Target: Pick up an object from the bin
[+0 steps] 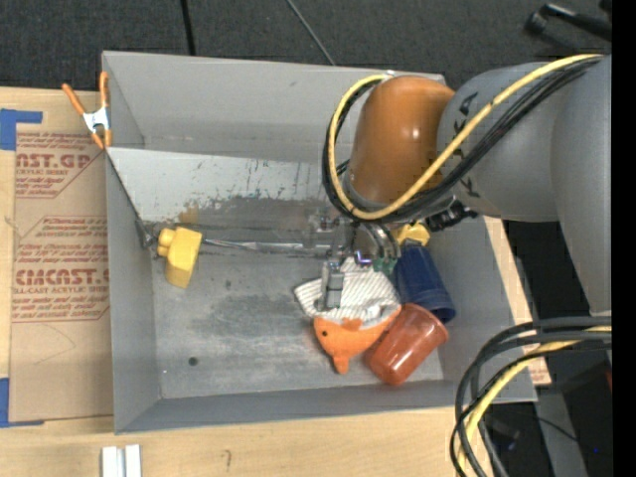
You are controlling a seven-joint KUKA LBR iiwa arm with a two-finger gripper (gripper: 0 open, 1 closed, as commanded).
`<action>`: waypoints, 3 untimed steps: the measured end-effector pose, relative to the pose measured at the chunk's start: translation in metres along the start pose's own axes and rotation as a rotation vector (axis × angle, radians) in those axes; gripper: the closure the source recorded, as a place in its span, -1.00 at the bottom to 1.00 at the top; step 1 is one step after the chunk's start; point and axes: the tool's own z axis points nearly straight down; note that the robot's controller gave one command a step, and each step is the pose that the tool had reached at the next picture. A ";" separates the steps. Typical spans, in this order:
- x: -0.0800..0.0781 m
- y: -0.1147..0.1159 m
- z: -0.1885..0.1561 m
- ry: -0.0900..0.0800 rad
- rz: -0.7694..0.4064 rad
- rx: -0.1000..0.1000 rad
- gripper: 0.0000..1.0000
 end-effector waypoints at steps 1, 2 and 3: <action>-0.002 0.000 -0.005 -0.008 0.000 0.000 -1.00; 0.039 -0.065 0.047 -0.006 -0.113 0.001 1.00; 0.038 -0.065 0.047 -0.007 -0.113 0.001 -1.00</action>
Offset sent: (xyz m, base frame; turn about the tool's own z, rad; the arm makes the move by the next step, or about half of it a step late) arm -0.0389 -0.0656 -0.0463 -0.1144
